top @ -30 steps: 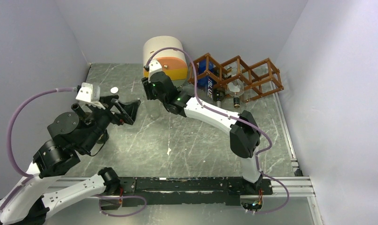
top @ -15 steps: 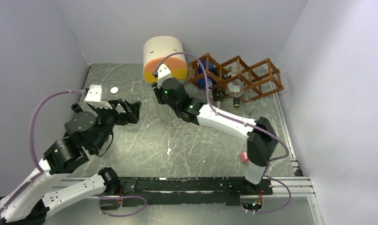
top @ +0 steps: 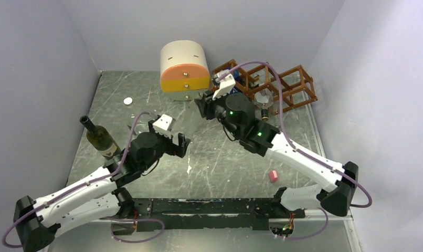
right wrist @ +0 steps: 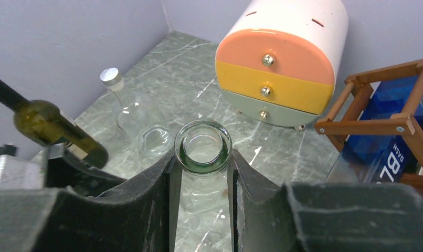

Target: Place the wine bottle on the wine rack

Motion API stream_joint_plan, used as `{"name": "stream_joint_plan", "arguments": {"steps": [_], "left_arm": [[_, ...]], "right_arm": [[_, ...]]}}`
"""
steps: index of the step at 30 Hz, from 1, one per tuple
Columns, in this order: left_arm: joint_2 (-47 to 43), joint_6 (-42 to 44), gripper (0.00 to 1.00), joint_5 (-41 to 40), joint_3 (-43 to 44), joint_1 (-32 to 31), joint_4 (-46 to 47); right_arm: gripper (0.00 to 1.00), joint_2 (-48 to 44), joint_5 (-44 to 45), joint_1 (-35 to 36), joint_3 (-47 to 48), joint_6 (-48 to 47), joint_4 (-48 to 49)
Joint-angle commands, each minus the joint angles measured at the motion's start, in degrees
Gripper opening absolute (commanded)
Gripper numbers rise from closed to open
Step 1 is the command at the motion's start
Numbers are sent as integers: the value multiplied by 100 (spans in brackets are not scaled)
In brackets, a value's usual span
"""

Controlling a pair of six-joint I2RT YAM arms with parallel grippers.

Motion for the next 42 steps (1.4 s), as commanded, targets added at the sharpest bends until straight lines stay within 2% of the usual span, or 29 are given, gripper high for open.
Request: {"name": "stream_joint_plan", "arguments": {"steps": [1,12,21,22,24,26,27,30,33,37,42], "left_arm": [[280,682,99,555,-244,2,1842],[996,2012,99,830,-574,1,3748],[1211,3165,81,1319,-673,2,4479],[1231,3269,77,1422,-660,2,4444],[1245,3433,61,1552,-604,2,4388],[1223,3663,20,1720,-513,2,4284],[1210,3782,9,1711,-472,-2,4259],[1110,4234,7,1715,-524,2,4625],[955,5066,7,2016,-589,2,4895],[843,6358,7,2426,-279,1,4357],[1192,7762,7,2369,827,2,2744]], "right_arm": [[7,-486,-151,20,-46,381,-78],[7,-1066,-708,16,-104,728,-452],[7,-1341,-1203,16,-164,1030,-564],[7,-1348,-1221,17,-133,1044,-674],[7,-1360,-1225,15,-114,1071,-804],[16,-1394,-1172,16,-81,1086,-923],[27,-1418,-1127,15,-72,1109,-987],[53,-1529,-1024,15,-36,1148,-1232],[67,-1657,-979,15,104,974,-1670],[73,-1790,-773,15,506,568,-2391],[76,-1572,-1010,16,1357,-36,-3435]]}}
